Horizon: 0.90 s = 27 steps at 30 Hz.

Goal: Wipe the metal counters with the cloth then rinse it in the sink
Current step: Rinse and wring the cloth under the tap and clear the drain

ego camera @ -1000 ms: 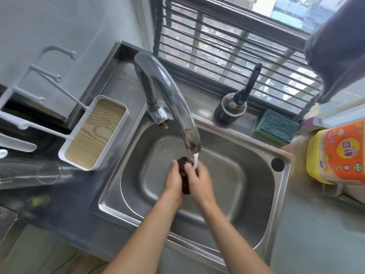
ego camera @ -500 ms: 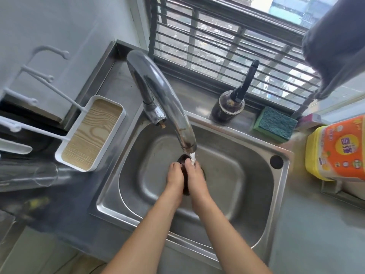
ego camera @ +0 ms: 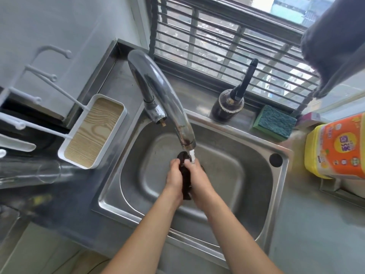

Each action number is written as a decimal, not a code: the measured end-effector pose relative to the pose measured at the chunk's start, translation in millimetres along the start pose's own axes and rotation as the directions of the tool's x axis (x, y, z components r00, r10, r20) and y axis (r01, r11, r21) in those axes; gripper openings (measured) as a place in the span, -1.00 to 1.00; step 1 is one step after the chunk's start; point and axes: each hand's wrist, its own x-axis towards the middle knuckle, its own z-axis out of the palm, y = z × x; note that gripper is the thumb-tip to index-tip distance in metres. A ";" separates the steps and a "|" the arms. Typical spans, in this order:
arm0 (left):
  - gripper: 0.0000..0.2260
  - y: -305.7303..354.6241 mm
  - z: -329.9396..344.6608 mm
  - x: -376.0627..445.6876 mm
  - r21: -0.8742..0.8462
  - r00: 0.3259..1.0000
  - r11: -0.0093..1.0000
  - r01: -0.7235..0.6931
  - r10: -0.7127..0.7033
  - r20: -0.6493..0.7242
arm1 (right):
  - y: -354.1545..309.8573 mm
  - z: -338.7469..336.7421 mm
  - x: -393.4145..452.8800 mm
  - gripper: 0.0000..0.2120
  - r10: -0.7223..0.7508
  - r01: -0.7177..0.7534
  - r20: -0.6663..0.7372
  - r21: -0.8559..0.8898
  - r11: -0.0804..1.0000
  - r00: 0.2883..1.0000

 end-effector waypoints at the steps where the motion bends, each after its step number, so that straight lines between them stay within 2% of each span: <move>1: -0.59 -1.9 6.6 -3.9 0.013 0.999 1.000 -0.011 0.010 0.034 | 6.8 7.9 0.8 -0.64 -0.083 0.077 -0.069 -0.095 0.992 0.994; 2: -0.55 -4.7 11.8 -8.6 0.008 0.998 1.000 -0.023 0.022 0.051 | 8.3 10.4 4.8 -0.65 -0.165 0.136 -0.158 -0.177 0.975 0.974; 4: -0.53 -12.9 13.6 -11.0 -0.060 0.997 0.998 0.007 -0.002 0.077 | 5.7 5.3 19.4 -0.59 -0.209 0.150 -0.259 -0.229 0.962 0.943; 6: -0.57 -18.1 9.6 -13.0 -0.024 0.996 1.000 -0.007 0.009 0.086 | -3.9 -8.8 35.0 -0.49 -0.077 0.031 -0.205 -0.220 0.975 0.976; 8: -0.62 -20.1 2.6 -9.3 0.090 0.997 0.995 -0.031 0.023 0.078 | -13.0 -23.8 43.7 -0.52 0.081 -0.108 -0.174 -0.153 0.982 0.981; 10: -0.63 -17.1 -1.4 -1.2 0.166 0.998 0.984 -0.065 0.061 0.029 | -21.4 -35.5 41.4 -0.62 0.134 -0.141 -0.194 -0.023 0.990 0.972; 12: -0.63 -11.1 -2.4 5.6 0.129 0.995 0.989 -0.066 0.075 -0.063 | -20.5 -36.2 34.4 -0.63 0.177 -0.163 -0.115 0.123 0.979 0.977; 14: -0.62 -7.1 3.7 5.3 0.064 0.996 0.997 -0.043 0.048 -0.070 | -3.7 -20.3 21.0 -0.64 0.132 -0.132 0.015 0.136 0.982 0.991; 16: -0.64 -8.3 14.7 -0.9 0.084 0.998 0.995 -0.047 0.050 -0.028 | 9.7 -4.9 14.3 -0.69 -0.049 0.046 -0.049 -0.055 0.997 0.998; 17: -0.63 -12.0 17.9 -3.7 0.101 0.998 0.993 -0.058 0.059 -0.008 | 8.4 -3.2 16.2 -0.64 -0.122 0.102 -0.126 -0.154 0.983 0.985; 18: -0.61 -15.5 20.3 -9.1 0.097 0.999 0.994 -0.050 0.049 0.006 | 4.4 -4.9 18.5 -0.58 -0.135 0.097 -0.197 -0.192 0.977 0.971; 20: -0.58 -18.9 16.9 -14.8 0.091 0.999 0.996 -0.008 0.004 0.047 | -6.6 -10.1 25.2 -0.51 -0.022 -0.003 -0.266 -0.094 0.996 0.964; 22: -0.55 -23.1 4.9 -8.7 0.154 0.997 0.988 0.013 -0.025 0.074 | -15.4 -20.0 33.3 -0.52 0.127 -0.139 -0.249 -0.033 0.990 0.960; 25: -0.60 -19.6 -4.2 2.6 0.119 1.000 0.993 -0.019 0.018 0.013 | -22.5 -32.6 37.0 -0.57 0.178 -0.171 -0.255 0.049 0.984 0.950; 27: -0.51 -12.4 -2.7 6.4 0.094 0.999 0.995 -0.040 0.039 0.010 | -21.9 -25.7 22.3 -0.58 0.170 -0.160 -0.162 0.071 0.985 0.972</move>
